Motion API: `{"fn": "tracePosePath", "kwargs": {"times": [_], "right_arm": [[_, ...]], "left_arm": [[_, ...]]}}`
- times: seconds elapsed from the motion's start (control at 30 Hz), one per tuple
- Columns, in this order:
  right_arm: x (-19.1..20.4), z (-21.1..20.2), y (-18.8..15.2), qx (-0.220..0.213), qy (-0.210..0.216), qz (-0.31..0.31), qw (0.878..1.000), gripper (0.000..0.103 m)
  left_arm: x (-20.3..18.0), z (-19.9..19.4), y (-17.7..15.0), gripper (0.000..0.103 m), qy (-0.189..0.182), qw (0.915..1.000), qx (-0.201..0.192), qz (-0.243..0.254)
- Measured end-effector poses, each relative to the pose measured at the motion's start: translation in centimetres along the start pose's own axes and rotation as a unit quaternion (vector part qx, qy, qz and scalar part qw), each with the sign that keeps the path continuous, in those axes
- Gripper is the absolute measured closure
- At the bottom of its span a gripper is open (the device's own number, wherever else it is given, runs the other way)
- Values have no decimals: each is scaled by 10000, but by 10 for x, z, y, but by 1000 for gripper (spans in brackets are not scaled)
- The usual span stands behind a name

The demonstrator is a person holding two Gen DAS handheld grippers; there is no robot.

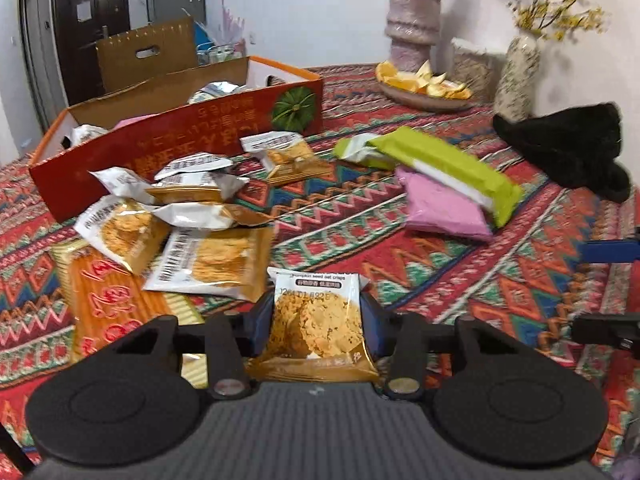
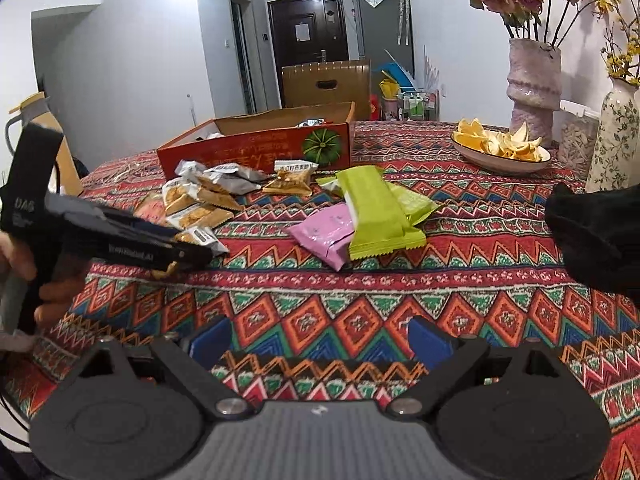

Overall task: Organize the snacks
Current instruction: 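Grasp oat-cracker packet with left gripper while right grasps another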

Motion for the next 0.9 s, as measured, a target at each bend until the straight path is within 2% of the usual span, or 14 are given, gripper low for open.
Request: {"fn": "tracePosePath", "kwargs": {"times": [0.07, 0.13, 0.27, 0.4, 0.53, 0.6, 0.73, 0.87, 0.9], "right_arm": [[-1, 5, 5, 27, 14, -31, 10000, 8], [2, 13, 13, 67, 33, -123, 9999, 8], [16, 35, 32, 71, 206, -351, 9991, 8], [35, 74, 53, 275, 436, -719, 9961, 10], [58, 132, 71, 643, 1013, -932, 9884, 16], [67, 161, 77, 841, 1129, -1119, 9837, 17], [76, 210, 91, 1064, 1221, -1210, 9793, 22], [82, 226, 99, 999, 1175, -1251, 9801, 27], [82, 226, 98, 981, 1124, -1255, 9808, 32]], "left_arm": [[2, -6, -4, 62, -88, 9999, -30, -117], [9, -15, -9, 62, -11, 9995, -76, -321], [39, -40, -15, 62, 86, 9945, -267, -1009], [86, -55, -21, 62, 505, 9860, -359, -1549], [127, -61, -32, 62, 933, 9757, -346, -1952], [143, -63, -39, 62, 1046, 9704, -309, -2154], [158, -69, -50, 62, 1215, 9633, -273, -2376], [163, -74, -57, 62, 1280, 9602, -262, -2470], [163, -74, -59, 62, 1296, 9591, -251, -2503]]}}
Point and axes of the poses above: each gripper's, at about its wrist camera, not at the fingertips, and z roughly the way its jaws point, x to its left, y to its top, the point moved 7 cm from there along z, roughly the way its jaws point, and after that the axes turned 15 degrees about y, right-handed, at the moved point
